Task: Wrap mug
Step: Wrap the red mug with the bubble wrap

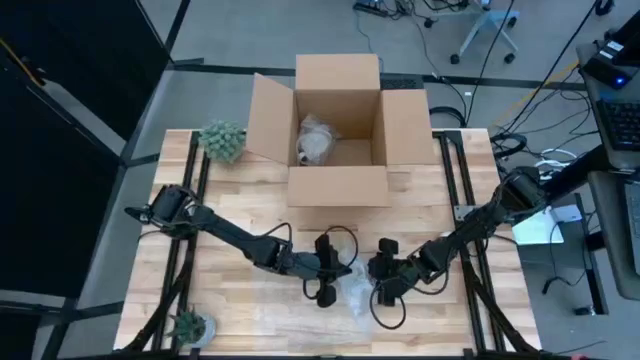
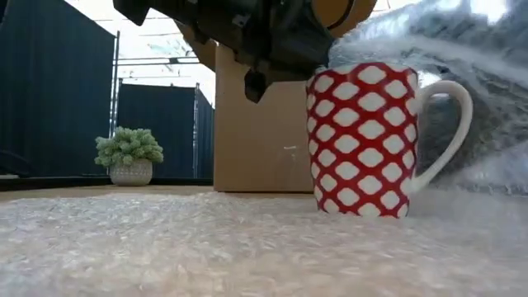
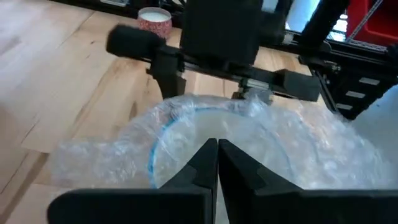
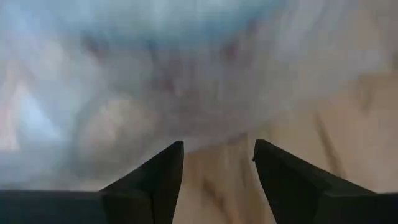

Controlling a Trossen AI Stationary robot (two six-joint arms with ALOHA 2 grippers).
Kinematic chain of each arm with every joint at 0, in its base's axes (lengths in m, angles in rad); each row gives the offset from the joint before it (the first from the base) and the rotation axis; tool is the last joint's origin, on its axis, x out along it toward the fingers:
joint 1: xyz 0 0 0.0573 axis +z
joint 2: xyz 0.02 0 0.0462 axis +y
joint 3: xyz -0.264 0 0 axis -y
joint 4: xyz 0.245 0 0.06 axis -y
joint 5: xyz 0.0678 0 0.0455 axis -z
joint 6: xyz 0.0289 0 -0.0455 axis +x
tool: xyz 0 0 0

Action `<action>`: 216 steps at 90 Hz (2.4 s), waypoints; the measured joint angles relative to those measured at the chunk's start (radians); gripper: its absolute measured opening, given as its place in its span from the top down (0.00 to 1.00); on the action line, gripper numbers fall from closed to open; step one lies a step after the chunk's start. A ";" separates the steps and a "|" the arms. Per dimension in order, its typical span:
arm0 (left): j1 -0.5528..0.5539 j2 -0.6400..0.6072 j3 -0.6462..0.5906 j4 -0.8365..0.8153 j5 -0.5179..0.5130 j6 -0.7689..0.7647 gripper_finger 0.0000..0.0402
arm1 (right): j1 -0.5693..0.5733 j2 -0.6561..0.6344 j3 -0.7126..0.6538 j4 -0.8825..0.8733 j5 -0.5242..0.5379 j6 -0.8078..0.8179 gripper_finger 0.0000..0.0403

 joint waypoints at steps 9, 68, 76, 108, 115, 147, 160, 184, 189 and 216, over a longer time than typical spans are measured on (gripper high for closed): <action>0.000 0.000 0.000 0.000 0.001 0.000 1.00 | 0.001 -0.063 0.035 -0.134 -0.079 0.053 0.54; -0.105 -0.396 0.007 -0.898 0.026 -0.294 1.00 | 0.004 -0.211 0.104 -0.252 0.159 -0.007 0.54; -0.150 -0.419 0.007 -1.099 0.026 -0.469 1.00 | 0.004 -0.166 0.091 -0.219 0.177 0.000 0.54; -0.294 -0.418 -0.124 -1.246 0.080 -1.000 0.91 | 0.004 -0.093 0.090 -0.237 0.180 -0.013 0.54; -0.318 -0.418 -0.170 -1.222 0.085 -1.074 0.82 | 0.004 -0.093 0.090 -0.237 0.180 -0.014 0.54; -0.332 -0.418 -0.390 -0.847 0.091 -1.211 0.48 | 0.004 -0.093 0.090 -0.237 0.181 -0.015 0.54; -0.307 -0.399 -0.443 -0.749 0.096 -1.213 0.46 | 0.004 -0.093 0.090 -0.235 0.184 -0.014 0.54; -0.280 -0.329 -0.443 -0.615 0.138 -1.121 0.58 | 0.002 -0.092 0.090 -0.229 0.189 -0.015 0.54; -0.275 -0.326 -0.443 -0.598 0.140 -1.109 0.64 | 0.001 -0.092 0.090 -0.229 0.190 -0.015 0.54; -0.266 -0.346 -0.334 -0.613 0.100 -0.966 0.98 | 0.001 -0.092 0.090 -0.230 0.206 -0.017 0.54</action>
